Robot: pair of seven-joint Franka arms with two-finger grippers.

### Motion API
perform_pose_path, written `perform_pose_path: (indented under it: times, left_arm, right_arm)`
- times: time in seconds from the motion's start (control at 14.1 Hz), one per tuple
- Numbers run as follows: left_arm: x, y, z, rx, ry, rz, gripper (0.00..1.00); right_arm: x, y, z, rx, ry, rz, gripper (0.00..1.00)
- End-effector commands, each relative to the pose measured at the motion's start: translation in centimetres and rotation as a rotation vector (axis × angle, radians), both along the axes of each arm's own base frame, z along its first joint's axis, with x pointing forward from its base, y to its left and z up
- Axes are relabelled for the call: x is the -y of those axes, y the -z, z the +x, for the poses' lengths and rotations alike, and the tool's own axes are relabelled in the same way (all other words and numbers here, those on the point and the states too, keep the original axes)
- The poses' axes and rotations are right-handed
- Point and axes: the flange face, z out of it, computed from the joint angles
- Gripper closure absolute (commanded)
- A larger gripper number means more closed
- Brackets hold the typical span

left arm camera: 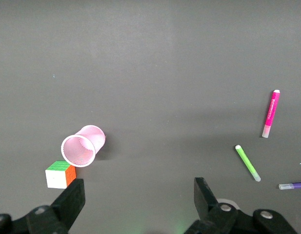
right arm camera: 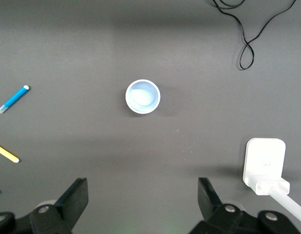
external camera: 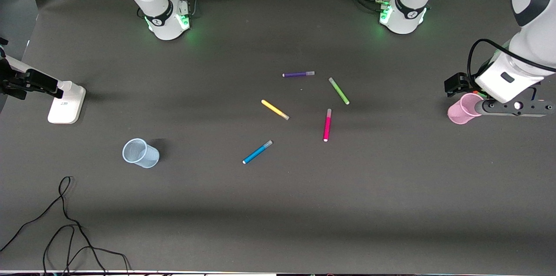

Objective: Place pink and blue markers in matching cups
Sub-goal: 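Move the right gripper toward the markers while the left gripper rises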

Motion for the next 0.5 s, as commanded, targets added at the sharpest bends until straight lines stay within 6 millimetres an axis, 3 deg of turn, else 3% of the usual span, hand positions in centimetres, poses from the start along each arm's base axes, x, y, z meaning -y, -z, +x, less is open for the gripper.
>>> perform_pose_path:
  times: [0.0,0.43]
  left_arm:
    - [0.00,-0.38,-0.39,0.009,0.015,-0.002,0.01]
    - [0.17,-0.31,-0.35,0.009,0.019,-0.003,0.01]
  right_arm:
    - [-0.05,-0.63,-0.32,0.014,-0.009,-0.006,0.00]
    - [-0.13,-0.60,0.09,0.017,-0.011,-0.007,0.00]
